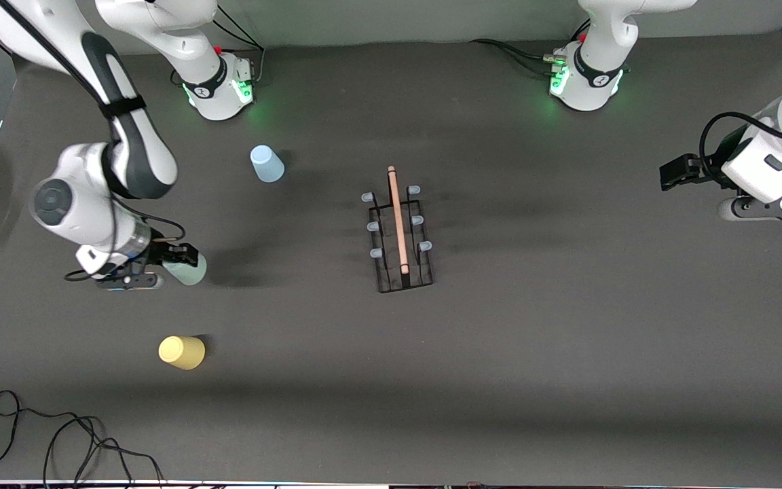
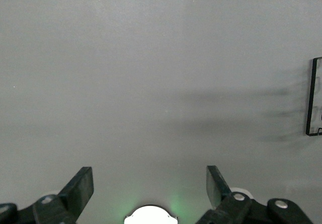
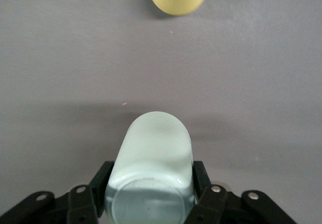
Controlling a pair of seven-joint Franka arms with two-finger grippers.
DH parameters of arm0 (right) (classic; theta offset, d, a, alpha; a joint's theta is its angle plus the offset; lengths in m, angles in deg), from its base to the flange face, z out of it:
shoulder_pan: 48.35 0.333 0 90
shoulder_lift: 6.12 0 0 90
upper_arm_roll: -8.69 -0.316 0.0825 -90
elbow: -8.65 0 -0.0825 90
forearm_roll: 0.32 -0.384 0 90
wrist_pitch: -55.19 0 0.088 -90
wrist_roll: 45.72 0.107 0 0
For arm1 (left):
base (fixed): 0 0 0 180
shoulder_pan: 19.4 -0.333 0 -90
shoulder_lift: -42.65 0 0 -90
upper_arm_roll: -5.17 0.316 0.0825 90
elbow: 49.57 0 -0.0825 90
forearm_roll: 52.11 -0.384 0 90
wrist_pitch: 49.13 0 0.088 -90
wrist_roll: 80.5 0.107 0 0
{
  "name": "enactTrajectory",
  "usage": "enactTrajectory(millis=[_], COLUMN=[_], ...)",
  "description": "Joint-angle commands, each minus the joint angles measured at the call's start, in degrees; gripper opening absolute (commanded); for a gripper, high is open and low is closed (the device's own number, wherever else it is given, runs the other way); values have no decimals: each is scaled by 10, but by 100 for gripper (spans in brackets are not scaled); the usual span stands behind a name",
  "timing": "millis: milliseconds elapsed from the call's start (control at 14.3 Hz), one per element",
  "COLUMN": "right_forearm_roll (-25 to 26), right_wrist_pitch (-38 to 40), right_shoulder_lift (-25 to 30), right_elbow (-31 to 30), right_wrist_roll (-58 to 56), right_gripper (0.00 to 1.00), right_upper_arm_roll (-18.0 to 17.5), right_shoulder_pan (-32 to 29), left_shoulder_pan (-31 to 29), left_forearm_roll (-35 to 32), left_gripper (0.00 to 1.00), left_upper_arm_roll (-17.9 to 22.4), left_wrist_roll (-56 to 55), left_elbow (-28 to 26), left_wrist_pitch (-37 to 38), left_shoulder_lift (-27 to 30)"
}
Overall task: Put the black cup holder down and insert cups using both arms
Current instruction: 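Close the right gripper around the mint-green cup, then lift the mint cup with the right gripper and lower it onto a rack peg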
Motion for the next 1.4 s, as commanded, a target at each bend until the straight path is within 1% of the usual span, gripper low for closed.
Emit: enactTrajectory(millis=[0, 70, 140, 419, 629, 699, 769, 909, 1049, 1328], right_forearm_roll=[-2, -2, -3, -9, -10, -12, -27, -52, -52, -52], right_wrist_pitch=[140, 164, 179, 190, 182, 177, 169, 144, 116, 75], right_shoulder_lift=[13, 21, 31, 51, 37, 30, 24, 18, 1, -21], right_elbow=[103, 118, 122, 124, 138, 143, 146, 143, 144, 140], right_wrist_roll=[54, 94, 144, 322, 458, 489, 518, 556, 604, 611], right_gripper=[35, 35, 35, 35, 35, 35, 35, 35, 35, 35], right_upper_arm_roll=[0, 0, 0, 0, 0, 0, 0, 0, 0, 0], right_shoulder_pan=[26, 48, 88, 211, 318, 340, 362, 394, 426, 429], left_shoulder_pan=[1, 1, 2, 1, 1, 1, 1, 2, 2, 2], left_forearm_roll=[-9, -9, -9, -9, -9, -9, -9, -9, -9, -8], left_gripper=[100, 100, 100, 100, 100, 100, 100, 100, 100, 100], left_upper_arm_roll=[1, 1, 1, 2, 2, 1, 1, 1, 1, 0], left_wrist_roll=[6, 6, 6, 8, 8, 8, 8, 8, 8, 7], left_elbow=[-6, -4, -4, -4, -4, -4, -4, -4, -4, -4], left_wrist_pitch=[-9, -9, -8, -7, -7, -7, -7, -7, -7, -8], left_shoulder_lift=[9, 8, 8, 8, 8, 8, 8, 8, 8, 8])
